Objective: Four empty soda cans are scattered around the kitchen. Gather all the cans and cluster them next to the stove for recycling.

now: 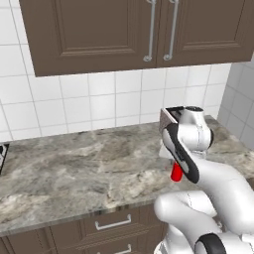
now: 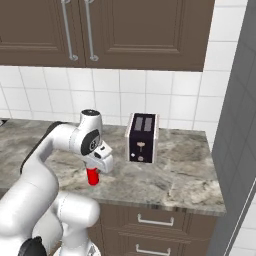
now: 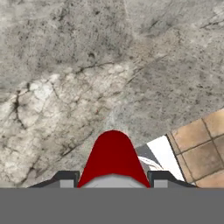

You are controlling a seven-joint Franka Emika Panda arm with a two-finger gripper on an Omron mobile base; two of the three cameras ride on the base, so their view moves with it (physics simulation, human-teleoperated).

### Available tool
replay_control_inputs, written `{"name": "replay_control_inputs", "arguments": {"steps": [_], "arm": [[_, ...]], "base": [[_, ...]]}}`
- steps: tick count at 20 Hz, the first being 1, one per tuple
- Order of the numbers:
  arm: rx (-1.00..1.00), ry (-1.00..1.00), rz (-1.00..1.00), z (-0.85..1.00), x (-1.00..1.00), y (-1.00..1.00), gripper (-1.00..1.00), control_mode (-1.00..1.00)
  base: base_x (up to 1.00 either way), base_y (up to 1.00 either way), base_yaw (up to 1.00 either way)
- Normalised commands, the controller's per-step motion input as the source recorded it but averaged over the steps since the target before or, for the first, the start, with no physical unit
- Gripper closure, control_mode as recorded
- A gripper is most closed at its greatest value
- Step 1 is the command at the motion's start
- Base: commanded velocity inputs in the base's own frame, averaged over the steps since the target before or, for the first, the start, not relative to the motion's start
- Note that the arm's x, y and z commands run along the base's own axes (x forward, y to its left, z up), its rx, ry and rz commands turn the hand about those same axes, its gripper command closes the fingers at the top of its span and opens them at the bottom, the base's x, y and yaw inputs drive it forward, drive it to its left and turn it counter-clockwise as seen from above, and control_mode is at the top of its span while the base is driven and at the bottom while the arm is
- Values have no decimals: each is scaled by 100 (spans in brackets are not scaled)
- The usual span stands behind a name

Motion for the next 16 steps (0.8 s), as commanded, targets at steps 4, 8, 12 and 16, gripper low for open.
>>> {"name": "replay_control_inputs", "arguments": {"steps": [4, 8, 12, 16], "arm": [[1, 1, 48, 45, -43, 6, 100, -100], [0, 0, 34, 48, 0, 4, 100, -100], [2, -2, 14, 14, -12, -4, 100, -100], [0, 0, 0, 0, 0, 0, 100, -100]], "base": [[0, 0, 0], [0, 0, 0], [0, 0, 0], [0, 0, 0]]}}
